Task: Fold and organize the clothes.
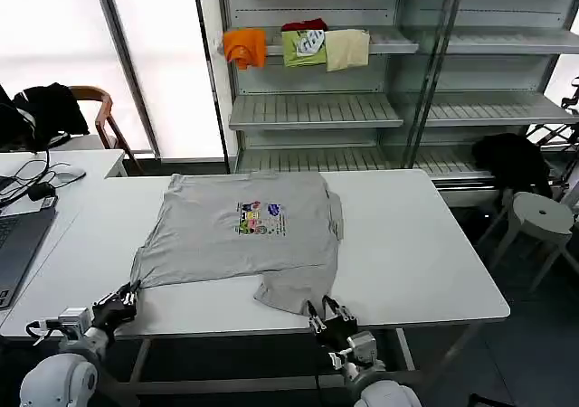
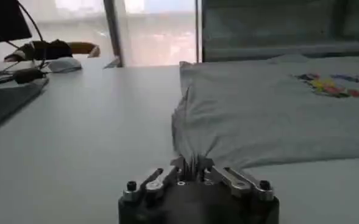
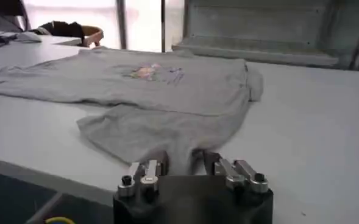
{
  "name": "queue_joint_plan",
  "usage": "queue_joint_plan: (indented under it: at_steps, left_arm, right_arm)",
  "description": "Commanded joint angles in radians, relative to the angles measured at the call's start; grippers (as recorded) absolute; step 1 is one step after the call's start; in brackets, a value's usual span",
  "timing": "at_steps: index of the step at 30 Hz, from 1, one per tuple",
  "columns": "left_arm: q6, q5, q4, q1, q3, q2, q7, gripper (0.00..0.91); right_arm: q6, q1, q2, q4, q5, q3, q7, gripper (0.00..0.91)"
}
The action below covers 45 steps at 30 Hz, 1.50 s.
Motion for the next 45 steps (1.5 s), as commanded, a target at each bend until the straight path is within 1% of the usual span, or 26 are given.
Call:
queue_joint_plan:
  at_steps: [1, 9, 12, 20, 24, 26, 31, 38, 45]
  left_arm:
    - [0.0, -0.001, 0.002, 0.003, 0.002, -0.003, 0.002, 0.01]
    - [0.001, -0.008, -0.011, -0.011, 0.001, -0.004, 0.005, 0.0]
    - [-0.019, -0.025, -0.012, -0.027, 0.001, -0.005, -0.002, 0.0]
    - [-0.067, -0.121, -0.004, -0.114, -0.004, -0.009, -0.031, 0.0]
    - [-0.073, -0.142, 0.028, -0.165, 0.003, -0.012, -0.036, 0.0]
    - [-0.073, -0.149, 0.047, -0.191, 0.009, -0.013, -0.04, 0.0]
    - [-0.066, -0.154, 0.126, -0.296, 0.039, -0.024, -0.048, 0.0]
    - [-0.052, -0.122, 0.217, -0.41, 0.057, -0.059, -0.049, 0.0]
    - [-0.061, -0.089, 0.308, -0.469, 0.067, -0.06, -0.046, 0.0]
  right_arm:
    - [0.009, -0.009, 0.0, -0.004, -0.006, -0.006, -0.005, 0.0]
    - [0.025, 0.023, 0.004, 0.035, 0.046, 0.019, 0.01, 0.0]
    - [0.025, 0.042, 0.003, 0.04, 0.063, 0.032, 0.013, 0.0]
    - [0.026, 0.099, 0.004, 0.04, 0.093, 0.052, 0.021, 0.0]
    - [0.016, 0.173, 0.009, 0.012, 0.108, 0.064, 0.027, 0.0]
    - [0.014, 0.207, 0.013, -0.017, 0.116, 0.071, 0.032, 0.0]
    - [0.012, 0.347, 0.038, -0.144, 0.163, 0.102, 0.038, 0.0]
    - [0.013, 0.506, 0.062, -0.287, 0.196, 0.112, 0.044, 0.0]
    - [0.008, 0.616, 0.077, -0.425, 0.198, 0.113, 0.039, 0.0]
